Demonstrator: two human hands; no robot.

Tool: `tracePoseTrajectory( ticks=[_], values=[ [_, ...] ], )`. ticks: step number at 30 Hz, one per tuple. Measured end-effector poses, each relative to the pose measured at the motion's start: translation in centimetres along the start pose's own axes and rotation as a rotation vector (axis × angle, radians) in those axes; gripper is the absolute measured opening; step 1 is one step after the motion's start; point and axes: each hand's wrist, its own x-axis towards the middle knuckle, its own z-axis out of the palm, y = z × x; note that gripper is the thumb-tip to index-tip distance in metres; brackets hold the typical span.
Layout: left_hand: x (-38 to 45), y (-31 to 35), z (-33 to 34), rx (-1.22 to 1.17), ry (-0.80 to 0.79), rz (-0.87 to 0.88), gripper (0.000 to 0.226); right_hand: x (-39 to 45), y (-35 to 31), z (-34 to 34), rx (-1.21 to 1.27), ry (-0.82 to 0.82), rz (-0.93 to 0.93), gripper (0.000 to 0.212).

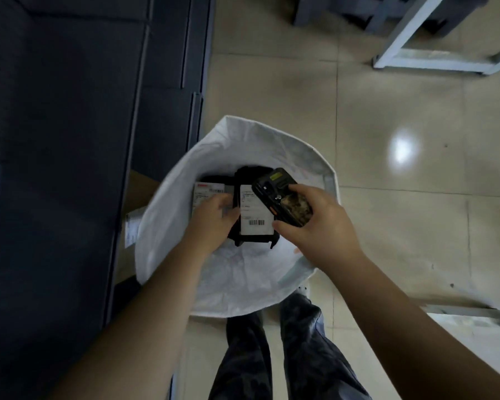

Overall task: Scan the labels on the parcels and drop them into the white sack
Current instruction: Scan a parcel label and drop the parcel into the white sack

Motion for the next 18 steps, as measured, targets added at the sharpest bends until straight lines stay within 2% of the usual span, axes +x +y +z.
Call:
tracePoseTrajectory(
  ticks=[2,10,15,18],
  values=[
    [-3.5,1.8,-2.6,0.041,0.067,0.074,0.033,-1.5,-1.8,-1.3,0.0,0.005,-0.032,0.069],
    [-18.4,12.2,-14.1,0.058,0.37,0.357,0.033,-7.6,-12.9,-11.1,-0.003,0.067,-0.294,0.067],
    [-28.4,16.6,-18.7,0.123,0.552,0.445,0.04,-12.1,-19.2,-17.7,0.062,0.136,-0.535,0.066],
    [-34.7,17.7,-18.9,0.13,0.685,0.438,0.038,-15.0,-21.1,-19.7,0.05,0.098,-0.685,0.065]
  ],
)
